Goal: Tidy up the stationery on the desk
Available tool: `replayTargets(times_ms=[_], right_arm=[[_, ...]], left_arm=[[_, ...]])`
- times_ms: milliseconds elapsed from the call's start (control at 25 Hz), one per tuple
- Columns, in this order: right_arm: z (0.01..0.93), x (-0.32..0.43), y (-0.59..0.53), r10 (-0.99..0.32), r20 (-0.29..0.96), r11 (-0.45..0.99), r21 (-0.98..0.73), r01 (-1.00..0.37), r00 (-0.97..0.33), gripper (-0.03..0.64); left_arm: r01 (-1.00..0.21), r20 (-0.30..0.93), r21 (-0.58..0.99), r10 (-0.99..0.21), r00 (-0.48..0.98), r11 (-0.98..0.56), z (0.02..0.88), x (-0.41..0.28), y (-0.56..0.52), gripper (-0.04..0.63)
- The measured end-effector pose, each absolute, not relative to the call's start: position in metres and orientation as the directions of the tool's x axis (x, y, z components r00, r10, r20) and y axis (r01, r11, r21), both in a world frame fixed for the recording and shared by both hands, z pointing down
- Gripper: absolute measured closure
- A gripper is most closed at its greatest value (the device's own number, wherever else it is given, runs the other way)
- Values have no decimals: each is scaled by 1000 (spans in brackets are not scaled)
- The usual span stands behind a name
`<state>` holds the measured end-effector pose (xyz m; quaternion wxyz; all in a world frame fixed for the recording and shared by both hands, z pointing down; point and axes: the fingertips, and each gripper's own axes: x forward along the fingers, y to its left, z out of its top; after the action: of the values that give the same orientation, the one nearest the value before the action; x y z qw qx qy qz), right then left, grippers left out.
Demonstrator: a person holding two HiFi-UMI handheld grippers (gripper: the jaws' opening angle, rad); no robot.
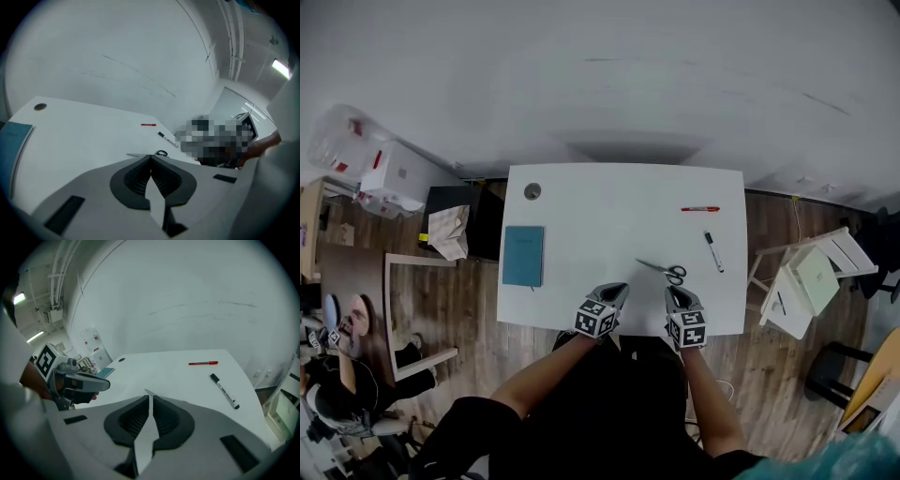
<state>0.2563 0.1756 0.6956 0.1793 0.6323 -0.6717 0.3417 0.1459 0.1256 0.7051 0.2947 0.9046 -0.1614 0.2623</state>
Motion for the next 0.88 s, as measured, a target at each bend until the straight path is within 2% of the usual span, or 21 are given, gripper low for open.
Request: replayTargets(times_ms=[400,640,880], right_arm=[[721,298,175,-689,709,-28,-233,-972,-151,571],[746,310,169,-628,750,62,-217,-974,-207,571],[770,308,165,-545,797,226,-159,-961,-260,556]], left_arm=[[-483,596,434,-159,787,-761,713,171,129,581],[-521,608,436,-187,772,-734,721,178,129,581],[-536,608,433,-204,767,-725,721,188,131,581]])
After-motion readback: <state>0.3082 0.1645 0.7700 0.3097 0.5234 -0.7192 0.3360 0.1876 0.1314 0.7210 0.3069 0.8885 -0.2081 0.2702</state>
